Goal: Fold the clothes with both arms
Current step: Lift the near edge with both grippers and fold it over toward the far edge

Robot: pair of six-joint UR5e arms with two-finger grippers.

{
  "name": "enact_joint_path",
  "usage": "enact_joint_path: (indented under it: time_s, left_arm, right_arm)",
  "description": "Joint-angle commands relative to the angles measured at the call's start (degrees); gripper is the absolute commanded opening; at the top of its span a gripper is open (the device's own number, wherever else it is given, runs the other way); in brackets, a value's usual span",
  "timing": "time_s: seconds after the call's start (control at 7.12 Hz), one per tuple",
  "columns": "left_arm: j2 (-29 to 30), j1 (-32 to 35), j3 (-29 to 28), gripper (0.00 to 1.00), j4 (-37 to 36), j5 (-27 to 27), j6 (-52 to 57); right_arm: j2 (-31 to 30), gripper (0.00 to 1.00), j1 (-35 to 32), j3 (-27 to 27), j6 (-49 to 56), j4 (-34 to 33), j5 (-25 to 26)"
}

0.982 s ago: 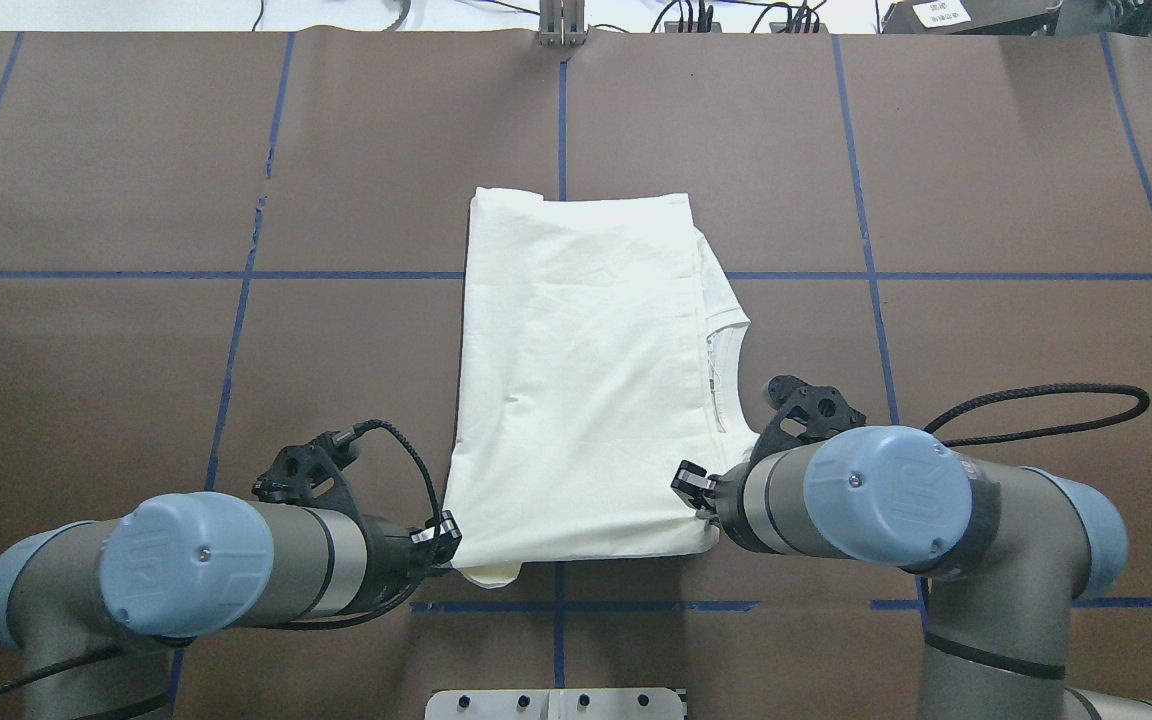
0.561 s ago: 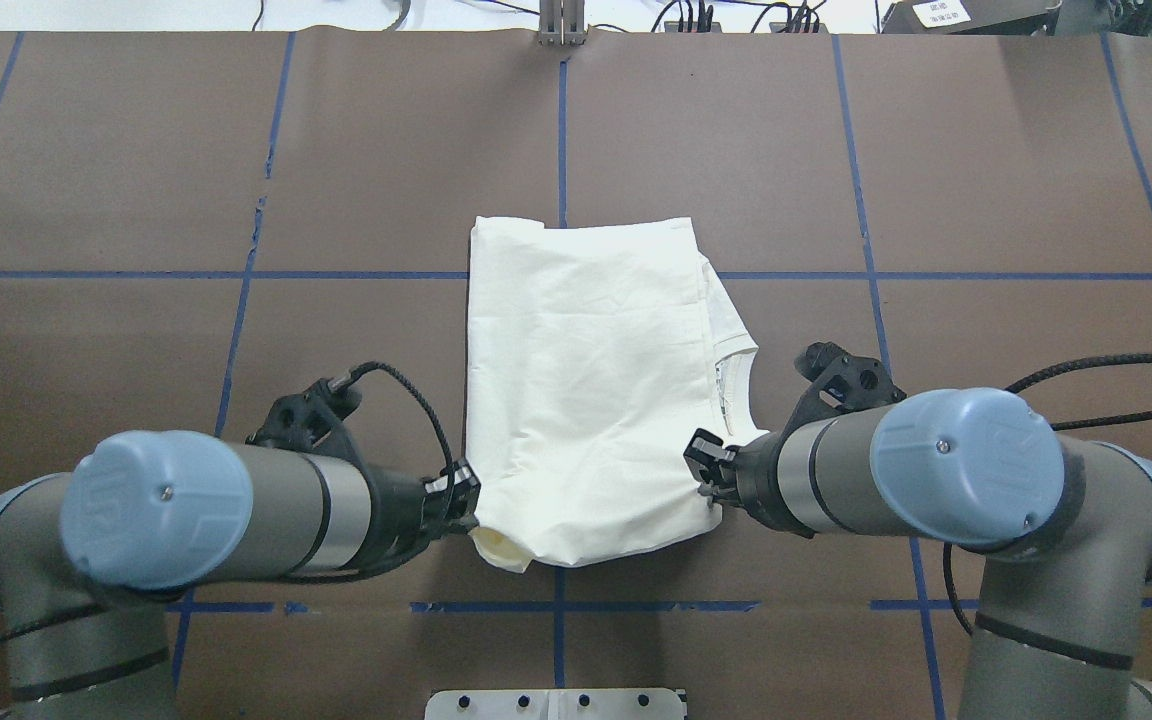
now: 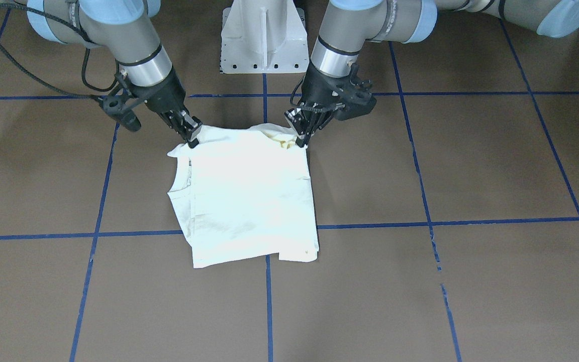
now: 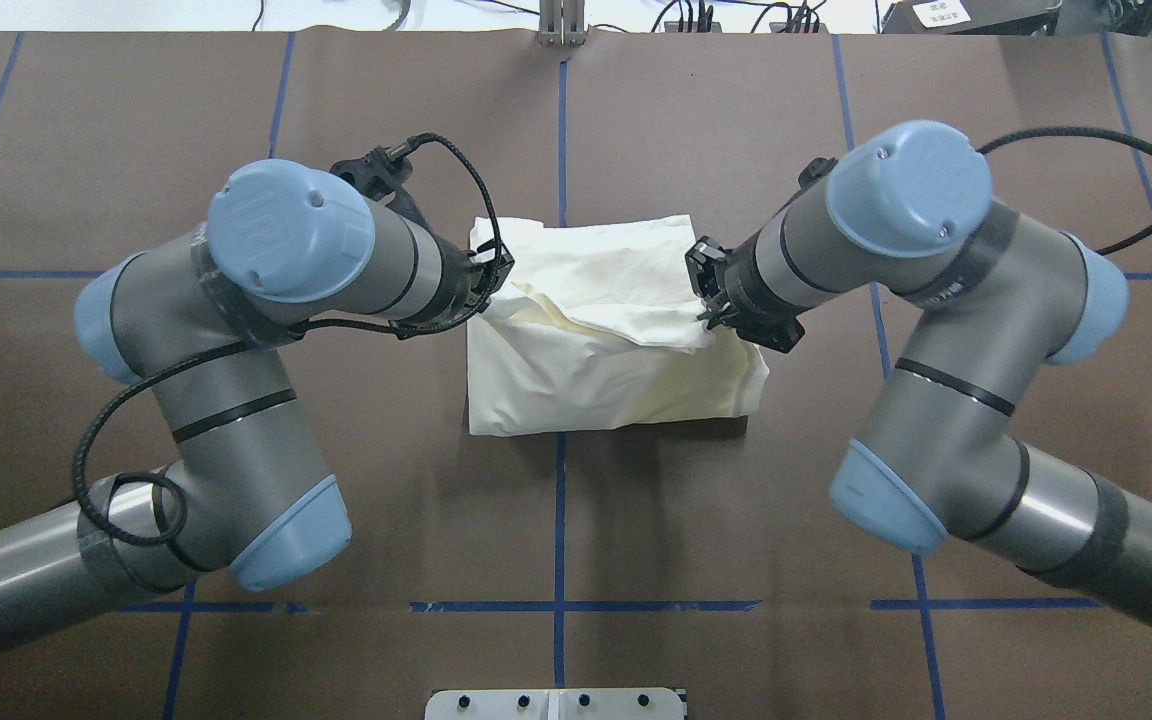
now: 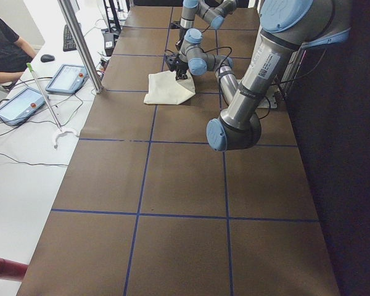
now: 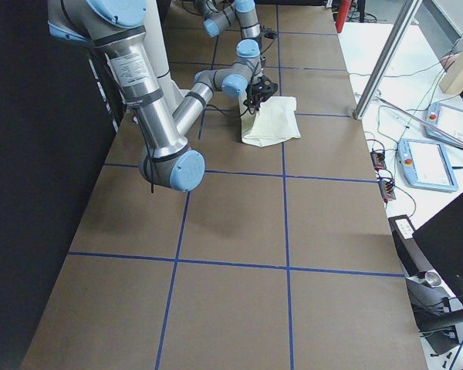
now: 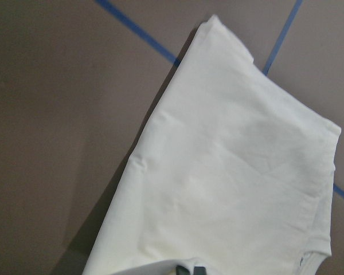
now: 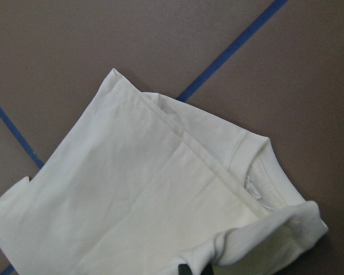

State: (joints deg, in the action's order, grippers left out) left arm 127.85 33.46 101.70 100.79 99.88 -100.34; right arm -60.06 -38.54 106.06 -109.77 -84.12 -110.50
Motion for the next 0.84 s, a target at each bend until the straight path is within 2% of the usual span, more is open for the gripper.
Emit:
enact_joint_path:
  time_s: [0.0, 0.42, 0.7]
  left_arm:
    - [2.05, 1.25, -7.38, 0.00, 4.93, -0.39, 1.99]
    - [2.14, 1.43, -9.85, 0.00, 6.69, -1.71, 5.06]
    - [2.14, 2.05, -13.53, 0.00, 11.08, -2.14, 5.07]
  right_arm:
    - [7.05, 0.00, -2.94, -10.66, 0.34, 0.27, -1.74]
    - [7.24, 0.00, -3.47, -16.22, 0.52, 5.79, -1.65]
    - [8.55, 0.00, -3.82, -20.51, 1.05, 7.55, -1.74]
